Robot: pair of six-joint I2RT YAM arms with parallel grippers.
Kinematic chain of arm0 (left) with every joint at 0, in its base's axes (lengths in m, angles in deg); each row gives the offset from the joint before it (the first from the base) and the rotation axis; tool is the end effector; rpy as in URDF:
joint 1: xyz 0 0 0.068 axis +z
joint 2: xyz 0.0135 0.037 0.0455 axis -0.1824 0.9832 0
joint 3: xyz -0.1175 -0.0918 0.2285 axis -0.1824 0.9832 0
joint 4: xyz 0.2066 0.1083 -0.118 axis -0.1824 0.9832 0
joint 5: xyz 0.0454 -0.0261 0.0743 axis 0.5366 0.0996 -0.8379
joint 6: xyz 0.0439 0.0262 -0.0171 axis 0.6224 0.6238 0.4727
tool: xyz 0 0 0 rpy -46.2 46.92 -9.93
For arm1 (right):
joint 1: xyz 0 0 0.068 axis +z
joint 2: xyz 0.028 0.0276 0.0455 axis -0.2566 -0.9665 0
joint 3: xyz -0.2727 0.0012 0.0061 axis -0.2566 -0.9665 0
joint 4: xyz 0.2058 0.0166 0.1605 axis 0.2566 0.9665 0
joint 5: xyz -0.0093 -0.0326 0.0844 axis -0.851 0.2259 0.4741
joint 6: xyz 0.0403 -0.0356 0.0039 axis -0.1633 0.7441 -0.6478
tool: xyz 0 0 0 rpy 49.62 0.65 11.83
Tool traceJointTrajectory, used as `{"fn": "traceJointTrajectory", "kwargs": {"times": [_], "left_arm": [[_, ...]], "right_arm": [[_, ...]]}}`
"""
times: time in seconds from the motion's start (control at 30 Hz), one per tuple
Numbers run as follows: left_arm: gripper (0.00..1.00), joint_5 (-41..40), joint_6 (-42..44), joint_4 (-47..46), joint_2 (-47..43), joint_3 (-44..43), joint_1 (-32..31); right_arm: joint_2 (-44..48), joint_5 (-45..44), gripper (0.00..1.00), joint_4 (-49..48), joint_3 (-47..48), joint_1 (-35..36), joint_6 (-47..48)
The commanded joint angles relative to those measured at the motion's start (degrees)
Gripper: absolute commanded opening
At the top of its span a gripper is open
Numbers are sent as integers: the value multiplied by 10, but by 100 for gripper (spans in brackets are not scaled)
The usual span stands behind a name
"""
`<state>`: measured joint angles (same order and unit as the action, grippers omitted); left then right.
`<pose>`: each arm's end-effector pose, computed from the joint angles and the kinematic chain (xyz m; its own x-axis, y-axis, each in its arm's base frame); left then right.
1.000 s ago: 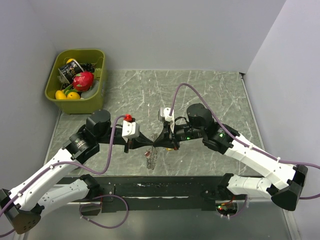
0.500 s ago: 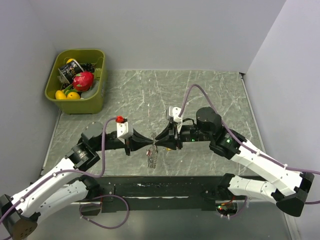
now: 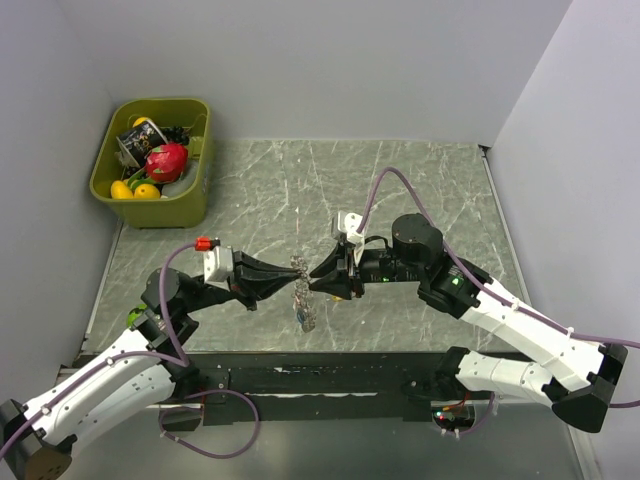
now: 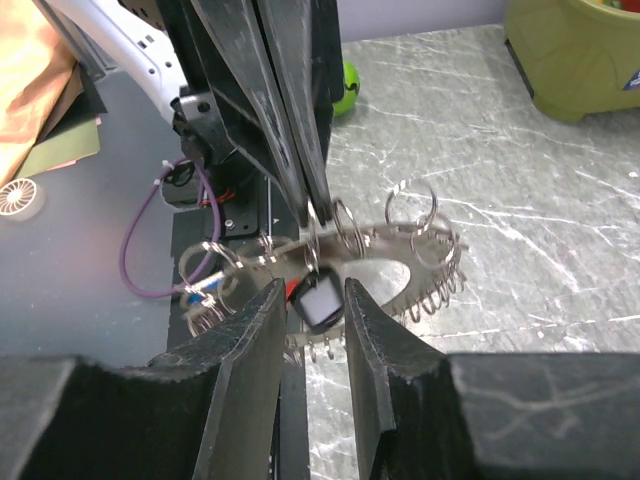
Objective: Put the keys on the keyring
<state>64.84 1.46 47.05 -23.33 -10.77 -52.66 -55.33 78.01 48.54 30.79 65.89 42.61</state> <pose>0.1017 -0.1196 0.3337 0.0091 -0.2858 -0.9583 0.9822 0.1824 -0.0451 0.1221 0.1837 0.3789 -0.0377 -0.1590 -0.9866 -0.9979 0.0581 0.0288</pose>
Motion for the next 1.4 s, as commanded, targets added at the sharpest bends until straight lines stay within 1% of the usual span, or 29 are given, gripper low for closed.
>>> {"fn": "traceJointTrajectory", "kwargs": {"times": [0.0, 0.1, 0.13, 0.2, 0.23, 0.3, 0.33, 0.4, 0.73, 0.9, 0.97, 1.0, 1.1, 1.2, 1.33, 1.37], "left_arm": [[1, -8, -24, -91, -12, 6, -2], [1, -1, -29, -97, -7, 5, -2], [1, 5, -30, -99, -6, 4, -2], [1, 7, -29, -101, -4, 4, -2], [1, 7, -28, -101, -4, 3, -2], [1, 5, -26, -100, -4, 3, -2], [1, 4, -24, -99, -4, 1, -2], [1, 1, -21, -97, -6, 0, -2], [1, 0, -29, -123, -13, 8, -2], [1, 4, -25, -113, -15, 8, -1], [1, 7, -19, -99, -16, 6, -2], [1, 9, -10, -92, -18, 2, -2], [1, 20, 7, -55, -21, -4, -1], [1, 43, 14, -26, -21, -11, -2], [1, 78, 17, -4, -22, -15, -1], [1, 86, 19, 1, -23, -15, -1]], "right_arm": [[5, 4, 36, -27, 4, 2, -2], [0, 9, 28, -28, 5, 2, -4], [-2, 11, 22, -30, 5, 2, -4], [-3, 13, 18, -33, 4, 3, -5], [-2, 13, 14, -35, 3, 2, -6], [-1, 15, 9, -32, 3, 2, -4], [-1, 17, 4, -32, 3, 2, -4], [1, 17, 0, -33, -1, 2, -1], [-11, 34, 0, -26, -11, 2, 11], [-9, 33, 0, -23, -12, 3, 12], [3, 22, 8, -27, -13, 2, 10], [9, 15, 18, -33, -16, 2, 10], [42, -11, 33, -48, -26, 2, 7], [70, -34, 39, -59, -30, 1, -2], [87, -38, 45, -61, -28, 1, -20], [87, -36, 50, -62, -28, 1, -23]]}}
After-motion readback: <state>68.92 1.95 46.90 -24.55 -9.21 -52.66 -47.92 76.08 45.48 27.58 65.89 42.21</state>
